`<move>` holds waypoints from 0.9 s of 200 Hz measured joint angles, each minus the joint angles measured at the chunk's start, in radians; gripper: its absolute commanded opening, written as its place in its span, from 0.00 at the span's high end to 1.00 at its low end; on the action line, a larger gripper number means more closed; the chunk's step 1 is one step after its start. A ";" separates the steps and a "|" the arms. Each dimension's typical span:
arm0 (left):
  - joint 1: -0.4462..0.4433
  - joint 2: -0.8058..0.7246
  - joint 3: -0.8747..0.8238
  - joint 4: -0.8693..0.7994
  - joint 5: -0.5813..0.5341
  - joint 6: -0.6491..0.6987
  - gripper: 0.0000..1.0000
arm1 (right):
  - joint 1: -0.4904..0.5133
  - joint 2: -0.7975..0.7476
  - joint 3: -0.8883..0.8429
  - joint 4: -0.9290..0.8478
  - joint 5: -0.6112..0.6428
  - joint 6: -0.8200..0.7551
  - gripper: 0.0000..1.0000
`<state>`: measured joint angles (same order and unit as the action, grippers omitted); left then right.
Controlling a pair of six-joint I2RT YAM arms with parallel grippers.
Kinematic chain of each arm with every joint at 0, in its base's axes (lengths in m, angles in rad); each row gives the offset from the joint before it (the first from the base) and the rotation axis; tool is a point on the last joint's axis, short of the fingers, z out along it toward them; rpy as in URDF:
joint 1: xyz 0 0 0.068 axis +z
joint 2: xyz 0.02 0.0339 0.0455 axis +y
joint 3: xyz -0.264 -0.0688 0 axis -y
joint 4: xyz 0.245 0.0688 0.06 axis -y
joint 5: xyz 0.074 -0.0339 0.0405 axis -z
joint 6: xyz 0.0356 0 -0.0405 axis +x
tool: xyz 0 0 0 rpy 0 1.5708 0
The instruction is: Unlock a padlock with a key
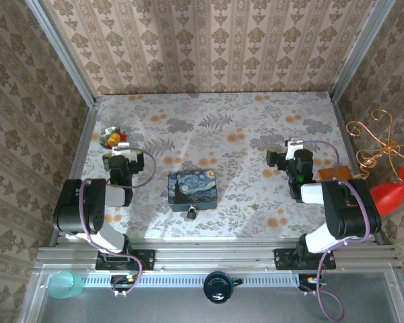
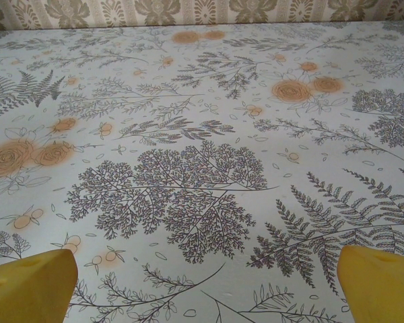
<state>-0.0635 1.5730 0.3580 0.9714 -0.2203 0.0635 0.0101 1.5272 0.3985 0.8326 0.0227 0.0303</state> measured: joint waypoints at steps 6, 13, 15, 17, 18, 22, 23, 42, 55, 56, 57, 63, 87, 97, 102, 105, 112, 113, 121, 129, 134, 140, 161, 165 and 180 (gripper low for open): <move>0.000 0.000 0.000 0.000 0.000 0.000 0.00 | 0.000 0.000 0.000 0.000 0.000 0.000 0.00; 0.000 0.000 0.000 0.000 0.000 0.000 0.00 | 0.000 0.000 0.000 0.000 0.000 0.000 0.00; 0.000 0.000 0.000 0.000 0.000 0.000 0.00 | 0.000 0.000 0.000 0.000 0.000 0.000 0.00; 0.000 0.000 0.000 0.000 0.000 0.000 0.00 | 0.000 0.000 0.000 0.000 0.000 0.000 0.00; 0.000 0.000 0.000 0.000 0.000 0.000 0.00 | 0.000 0.000 0.000 0.000 0.000 0.000 0.00; 0.000 0.000 0.000 0.000 0.000 0.000 0.00 | 0.000 0.000 0.000 0.000 0.000 0.000 0.00; 0.000 0.000 0.000 0.000 0.000 0.000 0.00 | 0.000 0.000 0.000 0.000 0.000 0.000 0.00; 0.000 0.000 0.000 0.000 0.000 0.000 0.00 | 0.000 0.000 0.000 0.000 0.000 0.000 0.00; -0.002 0.000 0.000 0.001 0.000 0.000 0.00 | 0.000 0.000 0.000 0.000 0.000 0.000 0.00; -0.002 0.000 0.000 0.001 0.000 0.000 0.00 | 0.000 0.000 0.000 0.000 0.000 0.000 0.00; -0.002 0.000 0.000 0.001 0.000 0.000 0.00 | 0.000 0.000 0.000 0.000 0.000 0.000 0.00; -0.005 0.000 0.000 0.002 0.000 0.001 0.00 | 0.000 0.000 0.000 0.000 0.000 0.000 0.00; -0.029 0.000 -0.028 0.062 0.009 0.020 0.00 | 0.004 0.000 0.000 0.000 0.000 -0.001 0.00; -0.038 0.000 -0.055 0.100 0.017 0.031 0.00 | 0.006 0.000 0.000 0.000 0.000 -0.004 0.00; -0.043 0.000 -0.066 0.112 0.018 0.036 0.00 | 0.008 0.000 0.000 0.001 0.000 -0.005 0.00; -0.045 0.000 -0.072 0.121 0.019 0.039 0.00 | 0.008 0.000 0.000 0.001 0.000 -0.005 0.00; -0.052 0.001 -0.084 0.135 0.019 0.045 0.00 | 0.010 -0.001 0.000 0.001 0.000 -0.008 0.00; -0.053 0.001 -0.085 0.137 0.018 0.046 0.00 | 0.011 -0.002 0.000 0.001 0.000 -0.008 0.00; -0.058 0.002 -0.092 0.151 0.016 0.051 0.00 | 0.014 -0.007 -0.003 0.000 0.000 -0.010 0.00; -0.061 0.003 -0.096 0.166 0.014 0.055 0.00 | 0.018 -0.018 -0.007 0.001 0.000 -0.015 0.00; -0.063 0.002 -0.098 0.175 0.013 0.058 0.00 | 0.021 -0.027 -0.011 0.001 0.000 -0.018 0.00; -0.065 -0.001 -0.102 0.186 0.008 0.060 0.00 | 0.025 -0.042 -0.018 0.000 0.000 -0.023 0.00; -0.086 -0.086 -0.117 0.146 -0.028 0.073 0.00 | 0.046 -0.117 -0.027 -0.032 0.005 -0.035 0.00; -0.093 -0.114 -0.117 0.128 -0.032 0.077 0.00 | 0.051 -0.133 -0.027 -0.040 0.008 -0.036 0.00; -0.127 -0.243 -0.116 0.078 -0.040 0.095 0.00 | 0.074 -0.197 -0.025 -0.080 0.026 -0.044 0.00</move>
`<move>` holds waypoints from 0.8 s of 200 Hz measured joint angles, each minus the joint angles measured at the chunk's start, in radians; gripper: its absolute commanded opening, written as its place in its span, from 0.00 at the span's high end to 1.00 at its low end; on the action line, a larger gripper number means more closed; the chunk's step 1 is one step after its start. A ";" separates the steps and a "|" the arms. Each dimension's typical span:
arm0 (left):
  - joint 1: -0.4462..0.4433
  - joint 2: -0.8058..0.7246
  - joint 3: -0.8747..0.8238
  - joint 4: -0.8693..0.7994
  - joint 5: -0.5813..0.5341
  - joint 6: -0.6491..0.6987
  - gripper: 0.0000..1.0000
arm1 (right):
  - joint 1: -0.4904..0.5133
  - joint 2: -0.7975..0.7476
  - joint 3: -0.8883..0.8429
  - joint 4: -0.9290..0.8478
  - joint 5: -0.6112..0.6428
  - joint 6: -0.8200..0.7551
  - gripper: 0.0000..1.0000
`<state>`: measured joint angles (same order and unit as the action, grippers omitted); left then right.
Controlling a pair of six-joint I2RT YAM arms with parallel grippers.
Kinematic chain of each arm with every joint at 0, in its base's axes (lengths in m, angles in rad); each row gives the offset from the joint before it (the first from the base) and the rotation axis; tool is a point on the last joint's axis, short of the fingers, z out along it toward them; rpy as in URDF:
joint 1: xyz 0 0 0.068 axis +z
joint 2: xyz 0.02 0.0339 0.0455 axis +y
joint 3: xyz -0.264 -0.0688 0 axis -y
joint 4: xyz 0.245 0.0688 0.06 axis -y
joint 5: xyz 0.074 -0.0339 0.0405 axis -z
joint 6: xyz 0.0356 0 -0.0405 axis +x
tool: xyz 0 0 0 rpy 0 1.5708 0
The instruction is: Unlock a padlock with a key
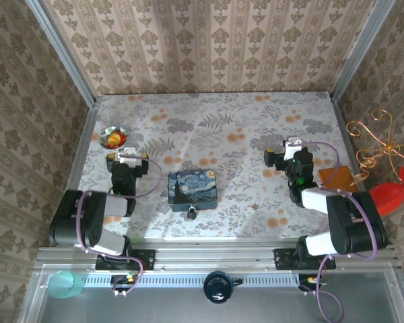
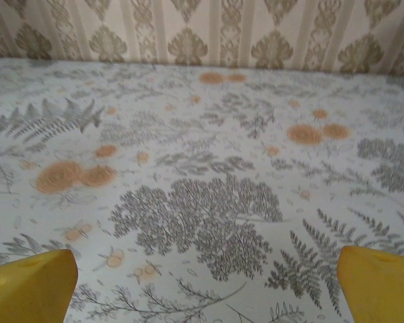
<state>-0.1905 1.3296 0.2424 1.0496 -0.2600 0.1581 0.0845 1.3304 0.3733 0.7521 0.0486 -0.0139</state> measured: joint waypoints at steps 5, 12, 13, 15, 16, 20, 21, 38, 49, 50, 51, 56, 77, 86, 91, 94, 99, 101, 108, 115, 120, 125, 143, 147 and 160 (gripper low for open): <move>-0.009 -0.036 0.002 -0.016 -0.001 0.002 0.00 | 0.009 -0.019 0.002 -0.018 0.006 -0.005 0.00; -0.021 -0.091 0.003 -0.040 -0.002 0.001 0.00 | 0.024 -0.042 0.009 -0.044 0.014 -0.010 0.00; -0.023 -0.104 0.003 -0.045 -0.002 -0.001 0.00 | 0.026 -0.044 0.010 -0.047 0.016 -0.010 0.00; -0.027 -0.120 0.003 -0.056 -0.002 -0.004 0.00 | 0.032 -0.050 0.013 -0.056 0.020 -0.014 0.00; -0.027 -0.126 0.004 -0.060 -0.002 -0.004 0.00 | 0.034 -0.052 0.014 -0.060 0.022 -0.015 0.00; -0.031 -0.154 0.006 -0.080 -0.002 -0.009 0.00 | 0.043 -0.062 0.019 -0.077 0.027 -0.017 0.00; -0.032 -0.167 0.008 -0.090 -0.001 -0.013 0.00 | 0.048 -0.066 0.022 -0.084 0.030 -0.018 0.00; -0.034 -0.288 0.040 -0.240 0.019 -0.057 0.00 | 0.109 -0.115 0.050 -0.164 0.055 -0.033 0.00; -0.037 -0.360 0.082 -0.365 0.039 -0.106 0.00 | 0.159 -0.156 0.076 -0.230 0.061 -0.035 0.00; -0.037 -0.364 0.086 -0.373 0.041 -0.109 0.00 | 0.163 -0.159 0.079 -0.236 0.061 -0.035 0.00; -0.037 -0.372 0.093 -0.389 0.043 -0.115 0.00 | 0.168 -0.165 0.083 -0.245 0.061 -0.035 0.00; -0.039 -0.396 0.110 -0.430 0.050 -0.140 0.00 | 0.190 -0.183 0.099 -0.275 0.062 -0.032 0.00; -0.040 -0.484 0.180 -0.613 0.059 -0.294 0.00 | 0.266 -0.240 0.211 -0.452 0.090 0.044 0.00; -0.040 -0.507 0.194 -0.673 0.051 -0.364 0.00 | 0.287 -0.254 0.280 -0.541 0.101 0.098 0.00; -0.037 -0.519 0.199 -0.713 0.047 -0.410 0.00 | 0.292 -0.259 0.312 -0.581 0.102 0.127 0.00; -0.036 -0.524 0.200 -0.735 0.047 -0.434 0.00 | 0.294 -0.262 0.332 -0.603 0.102 0.143 0.00; -0.030 -0.531 0.201 -0.772 0.050 -0.472 0.00 | 0.294 -0.268 0.360 -0.640 0.101 0.173 0.00; -0.027 -0.535 0.201 -0.790 0.051 -0.489 0.00 | 0.294 -0.270 0.371 -0.654 0.098 0.184 0.00; -0.017 -0.542 0.201 -0.842 0.056 -0.536 0.00 | 0.294 -0.279 0.400 -0.695 0.087 0.224 0.00; -0.001 -0.550 0.196 -0.886 0.067 -0.583 0.00 | 0.294 -0.288 0.413 -0.723 0.074 0.257 0.00; 0.010 -0.557 0.189 -0.903 0.077 -0.608 0.00 | 0.294 -0.295 0.414 -0.736 0.065 0.282 0.00; 0.024 -0.568 0.175 -0.910 0.093 -0.631 0.00 | 0.293 -0.301 0.408 -0.741 0.055 0.309 0.00; 0.080 -0.618 0.110 -0.918 0.178 -0.689 0.00 | 0.276 -0.323 0.338 -0.733 -0.002 0.393 0.00; 0.089 -0.624 0.100 -0.921 0.195 -0.695 0.00 | 0.270 -0.326 0.319 -0.731 -0.015 0.407 0.00; 0.101 -0.632 0.092 -0.950 0.251 -0.705 0.00 | 0.267 -0.323 0.277 -0.743 -0.046 0.439 0.00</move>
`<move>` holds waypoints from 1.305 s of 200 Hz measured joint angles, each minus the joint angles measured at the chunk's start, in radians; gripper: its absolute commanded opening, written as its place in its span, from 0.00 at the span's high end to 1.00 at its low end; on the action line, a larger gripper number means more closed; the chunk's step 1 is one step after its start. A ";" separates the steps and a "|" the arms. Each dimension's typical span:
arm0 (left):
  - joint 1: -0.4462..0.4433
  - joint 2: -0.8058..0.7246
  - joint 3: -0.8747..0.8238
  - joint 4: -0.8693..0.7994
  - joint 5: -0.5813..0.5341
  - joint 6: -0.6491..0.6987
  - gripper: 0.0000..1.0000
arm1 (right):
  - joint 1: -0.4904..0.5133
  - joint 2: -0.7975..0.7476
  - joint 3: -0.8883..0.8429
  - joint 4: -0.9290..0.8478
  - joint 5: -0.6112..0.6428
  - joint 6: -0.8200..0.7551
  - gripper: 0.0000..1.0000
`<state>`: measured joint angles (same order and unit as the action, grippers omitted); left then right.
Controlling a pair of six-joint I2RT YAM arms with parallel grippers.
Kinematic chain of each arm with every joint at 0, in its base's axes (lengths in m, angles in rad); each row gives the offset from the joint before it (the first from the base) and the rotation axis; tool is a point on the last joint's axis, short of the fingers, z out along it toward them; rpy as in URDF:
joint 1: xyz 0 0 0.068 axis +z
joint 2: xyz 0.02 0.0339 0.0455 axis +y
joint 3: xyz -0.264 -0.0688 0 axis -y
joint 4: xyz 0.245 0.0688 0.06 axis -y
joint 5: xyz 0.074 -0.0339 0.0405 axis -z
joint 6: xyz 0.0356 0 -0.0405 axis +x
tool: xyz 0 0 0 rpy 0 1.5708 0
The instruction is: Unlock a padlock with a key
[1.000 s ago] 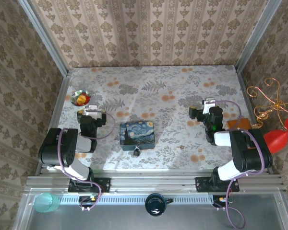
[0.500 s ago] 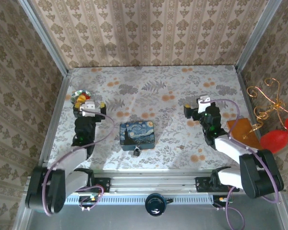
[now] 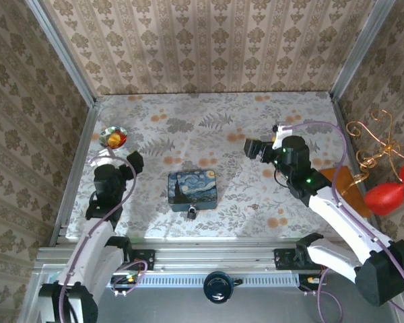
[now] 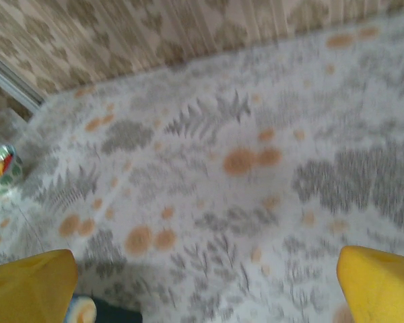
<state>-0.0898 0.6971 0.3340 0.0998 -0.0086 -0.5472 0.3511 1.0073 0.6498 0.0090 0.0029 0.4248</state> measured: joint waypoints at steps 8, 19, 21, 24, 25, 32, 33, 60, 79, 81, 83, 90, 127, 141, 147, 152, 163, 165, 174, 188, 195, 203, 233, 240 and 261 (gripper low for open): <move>-0.006 0.000 0.001 -0.009 0.035 0.000 0.00 | 0.008 0.012 -0.003 -0.026 -0.010 0.010 0.00; -0.026 0.000 0.004 -0.026 0.068 0.000 0.00 | 0.036 0.034 0.014 -0.061 -0.010 0.017 0.00; -0.030 0.001 0.004 -0.028 0.073 0.000 0.00 | 0.044 0.040 0.020 -0.070 -0.011 0.018 0.00; -0.040 0.001 0.006 -0.034 0.079 0.001 0.00 | 0.055 0.048 0.031 -0.084 -0.009 0.018 0.00; -0.045 0.001 0.007 -0.037 0.082 0.001 0.00 | 0.057 0.050 0.034 -0.088 -0.008 0.018 0.00; -0.076 0.004 0.012 -0.052 0.093 0.002 0.00 | 0.084 0.071 0.061 -0.117 -0.003 0.021 0.00; -0.079 0.004 0.013 -0.054 0.094 0.002 0.00 | 0.086 0.073 0.064 -0.120 -0.003 0.021 0.00; -0.255 0.067 0.066 -0.140 0.093 0.046 0.00 | 0.188 0.132 0.161 -0.237 0.055 0.047 0.01; -0.386 0.124 0.095 -0.170 0.066 0.089 0.00 | 0.233 0.156 0.196 -0.333 0.100 0.088 0.05; -0.397 0.127 0.095 -0.172 0.064 0.094 0.00 | 0.237 0.159 0.197 -0.345 0.104 0.093 0.05; -0.404 0.130 0.095 -0.174 0.064 0.098 0.00 | 0.239 0.159 0.197 -0.353 0.106 0.096 0.06; -0.427 0.137 0.093 -0.183 0.053 0.114 0.00 | 0.249 0.165 0.198 -0.394 0.120 0.115 0.06; -0.478 0.031 0.038 -0.172 -0.015 0.184 0.00 | 0.289 0.160 0.166 -0.568 0.142 0.221 0.13; -0.486 -0.031 0.020 -0.166 -0.027 0.197 0.00 | 0.300 0.151 0.141 -0.620 0.138 0.269 0.17; -0.487 -0.054 0.015 -0.167 -0.037 0.202 0.00 | 0.303 0.148 0.130 -0.639 0.135 0.291 0.18; -0.488 -0.072 0.011 -0.167 -0.046 0.204 0.00 | 0.306 0.146 0.122 -0.653 0.132 0.306 0.19; -0.488 -0.101 0.006 -0.168 -0.067 0.205 0.00 | 0.314 0.145 0.102 -0.681 0.123 0.345 0.21; -0.488 -0.106 0.005 -0.169 -0.071 0.205 0.00 | 0.315 0.145 0.098 -0.685 0.123 0.353 0.22; -0.488 -0.119 0.003 -0.170 -0.084 0.205 0.00 | 0.321 0.145 0.082 -0.698 0.117 0.384 0.25; -0.488 -0.126 0.002 -0.170 -0.095 0.205 0.00 | 0.327 0.145 0.058 -0.702 0.100 0.422 0.30; -0.488 -0.124 0.002 -0.171 -0.096 0.205 0.00 | 0.328 0.149 0.048 -0.702 0.092 0.441 0.32; -0.488 -0.116 0.002 -0.171 -0.097 0.205 0.00 | 0.331 0.159 0.040 -0.702 0.084 0.454 0.36; -0.500 -0.057 0.002 -0.182 -0.098 0.205 0.00 | 0.346 0.236 0.034 -0.694 0.063 0.521 0.46; -0.506 -0.042 0.002 -0.183 -0.098 0.205 0.00 | 0.349 0.256 0.034 -0.689 0.060 0.531 0.48; -0.521 -0.026 0.002 -0.184 -0.101 0.205 0.00 | 0.361 0.327 0.047 -0.690 0.057 0.560 0.53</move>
<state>-0.6113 0.6708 0.3363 -0.0845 -0.1097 -0.3424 0.7124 1.3342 0.6968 -0.6807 0.0597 0.9852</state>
